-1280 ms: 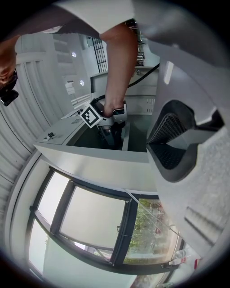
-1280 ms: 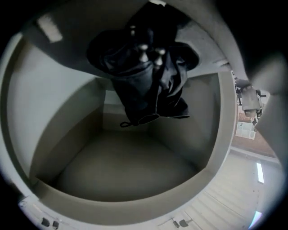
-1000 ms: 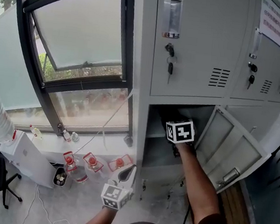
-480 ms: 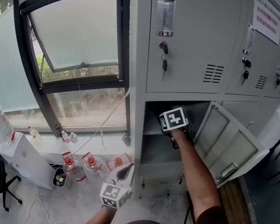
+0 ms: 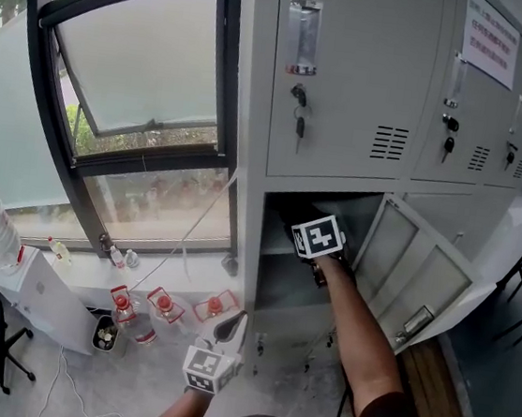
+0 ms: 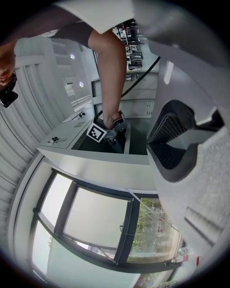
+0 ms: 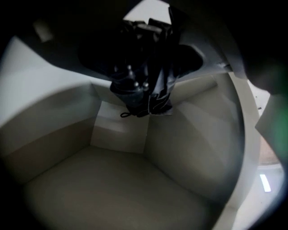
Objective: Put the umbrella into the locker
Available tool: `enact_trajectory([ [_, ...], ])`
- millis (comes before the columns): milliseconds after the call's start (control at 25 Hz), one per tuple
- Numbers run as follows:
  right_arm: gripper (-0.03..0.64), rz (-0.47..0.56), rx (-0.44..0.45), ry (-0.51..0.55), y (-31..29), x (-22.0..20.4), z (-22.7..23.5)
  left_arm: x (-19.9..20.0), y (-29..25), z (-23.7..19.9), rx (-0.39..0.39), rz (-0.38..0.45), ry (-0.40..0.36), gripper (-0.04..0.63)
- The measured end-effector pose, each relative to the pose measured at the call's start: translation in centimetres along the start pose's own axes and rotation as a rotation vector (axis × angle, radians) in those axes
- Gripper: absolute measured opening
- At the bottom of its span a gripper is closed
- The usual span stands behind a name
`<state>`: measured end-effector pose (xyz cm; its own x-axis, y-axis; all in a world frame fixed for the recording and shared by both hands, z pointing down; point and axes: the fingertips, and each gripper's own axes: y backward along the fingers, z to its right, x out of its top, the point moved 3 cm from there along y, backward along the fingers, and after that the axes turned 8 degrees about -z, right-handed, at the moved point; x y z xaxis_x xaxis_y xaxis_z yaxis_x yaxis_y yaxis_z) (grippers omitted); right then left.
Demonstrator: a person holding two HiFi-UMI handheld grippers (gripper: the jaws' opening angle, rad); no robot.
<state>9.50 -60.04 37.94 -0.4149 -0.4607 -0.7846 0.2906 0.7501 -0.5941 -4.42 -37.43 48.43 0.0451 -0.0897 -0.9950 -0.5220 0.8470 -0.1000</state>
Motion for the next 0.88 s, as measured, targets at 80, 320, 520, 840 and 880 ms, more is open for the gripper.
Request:
enact_trajectory([
  [80, 0.322, 0.054, -0.016, 0.002, 1.4, -0.2, -0.2, -0.2, 0.0, 0.1, 0.000, -0.007, 0.006, 0.005],
  [320, 0.347, 0.228, -0.019, 0.022, 7.2, -1.2, -1.6, -0.1, -0.3, 0.0, 0.007, -0.010, 0.007, 0.005],
  [520, 0.346, 0.324, 0.010, 0.015, 11.4, -4.3, -4.0, 0.7, -0.5, 0.4, -0.004, -0.005, 0.018, 0.005],
  [840, 0.345, 0.312, 0.046, 0.054, 12.5, -11.2, -8.2, 2.2, -1.1, 1.8, -0.024, 0.019, -0.025, 0.005],
  [880, 0.345, 0.308, 0.052, 0.058, 12.6, -11.8, -8.5, 2.3, -1.2, 2.0, -0.026, 0.019, -0.027, 0.005],
])
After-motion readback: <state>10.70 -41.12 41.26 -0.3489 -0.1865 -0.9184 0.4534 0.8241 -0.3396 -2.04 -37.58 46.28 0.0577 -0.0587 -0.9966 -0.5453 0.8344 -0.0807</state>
